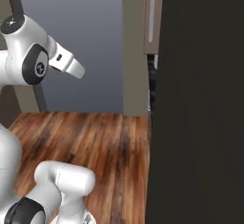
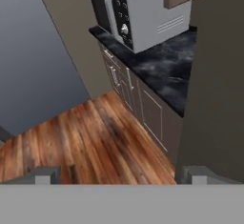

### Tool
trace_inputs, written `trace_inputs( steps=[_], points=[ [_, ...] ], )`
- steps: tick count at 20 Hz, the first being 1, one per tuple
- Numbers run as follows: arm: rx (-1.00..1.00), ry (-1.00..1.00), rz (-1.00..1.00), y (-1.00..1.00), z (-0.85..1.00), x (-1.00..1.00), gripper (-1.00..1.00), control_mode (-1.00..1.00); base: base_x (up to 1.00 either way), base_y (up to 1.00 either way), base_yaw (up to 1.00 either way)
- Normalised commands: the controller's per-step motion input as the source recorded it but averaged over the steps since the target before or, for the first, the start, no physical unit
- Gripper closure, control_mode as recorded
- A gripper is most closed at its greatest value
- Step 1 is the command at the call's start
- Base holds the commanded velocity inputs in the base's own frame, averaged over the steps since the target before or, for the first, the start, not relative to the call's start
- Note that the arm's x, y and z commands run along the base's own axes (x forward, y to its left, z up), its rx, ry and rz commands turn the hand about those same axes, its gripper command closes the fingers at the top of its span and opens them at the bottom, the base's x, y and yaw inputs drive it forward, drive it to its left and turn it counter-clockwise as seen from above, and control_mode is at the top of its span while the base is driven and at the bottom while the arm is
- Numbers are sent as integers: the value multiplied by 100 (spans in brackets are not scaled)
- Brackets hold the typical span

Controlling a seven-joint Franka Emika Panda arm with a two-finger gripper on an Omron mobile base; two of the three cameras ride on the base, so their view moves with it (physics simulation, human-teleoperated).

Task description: Move the shaker and ketchup from the cabinet to the dining counter.

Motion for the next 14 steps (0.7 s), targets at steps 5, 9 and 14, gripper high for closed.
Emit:
trace_inputs(
  steps=[5, 9, 14],
  points=[
    [0, 0, 0, 0, 0, 0, -100, 100, 7, -3, -19],
    [0, 0, 0, 0, 0, 0, -100, 100, 24, 23, -2],
    [0, 0, 0, 0, 0, 0, -100, 100, 57, 31, 0]
  ],
)
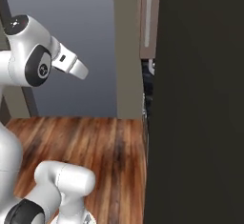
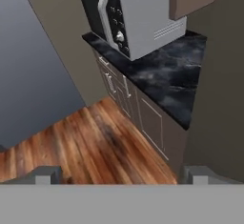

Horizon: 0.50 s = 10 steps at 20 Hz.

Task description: Move the shaker and ketchup from the cabinet to the dining counter.

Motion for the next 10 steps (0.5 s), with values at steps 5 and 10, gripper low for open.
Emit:
trace_inputs(
  steps=[5, 10],
  points=[
    [0, 0, 0, 0, 0, 0, -100, 100, 96, 38, 0],
    [0, 0, 0, 0, 0, 0, -100, 100, 99, 60, -7]
  ],
)
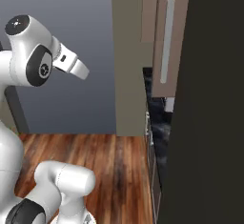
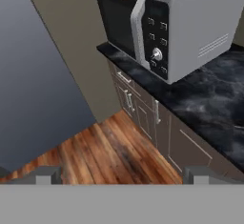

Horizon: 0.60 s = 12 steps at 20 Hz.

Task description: Move the shaker and ketchup from the cabinet to the dining counter.

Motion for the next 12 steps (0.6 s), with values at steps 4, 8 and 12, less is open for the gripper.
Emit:
trace_inputs(
  steps=[4, 8, 12],
  points=[
    [0, 0, 0, 0, 0, 0, -100, 100, 54, 51, -27],
    [0, 0, 0, 0, 0, 0, -100, 100, 0, 17, -60],
    [0, 0, 0, 0, 0, 0, -100, 100, 0, 16, -77]
  ],
)
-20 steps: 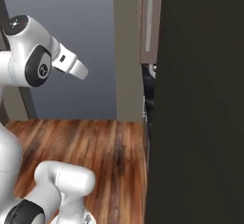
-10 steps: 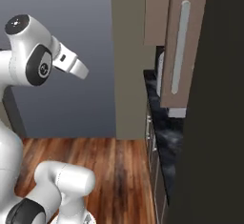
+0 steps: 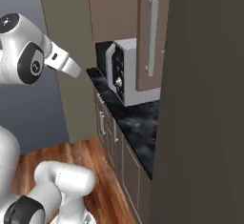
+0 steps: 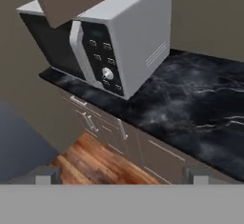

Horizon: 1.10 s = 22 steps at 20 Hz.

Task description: Move the shaker and ketchup from the cabinet to the dining counter.

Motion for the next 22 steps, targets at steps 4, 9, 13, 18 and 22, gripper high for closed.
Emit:
trace_inputs(
  steps=[4, 9, 13, 18, 22],
  points=[
    [0, 0, 0, 0, 0, 0, -100, 100, 27, 48, -80],
    [0, 0, 0, 0, 0, 0, -100, 100, 50, 53, -75],
    [0, 0, 0, 0, 0, 0, -100, 100, 41, 53, -58],
    [0, 0, 0, 0, 0, 0, -100, 100, 34, 44, -10],
    [0, 0, 0, 0, 0, 0, -100, 100, 46, 43, -6]
  ],
)
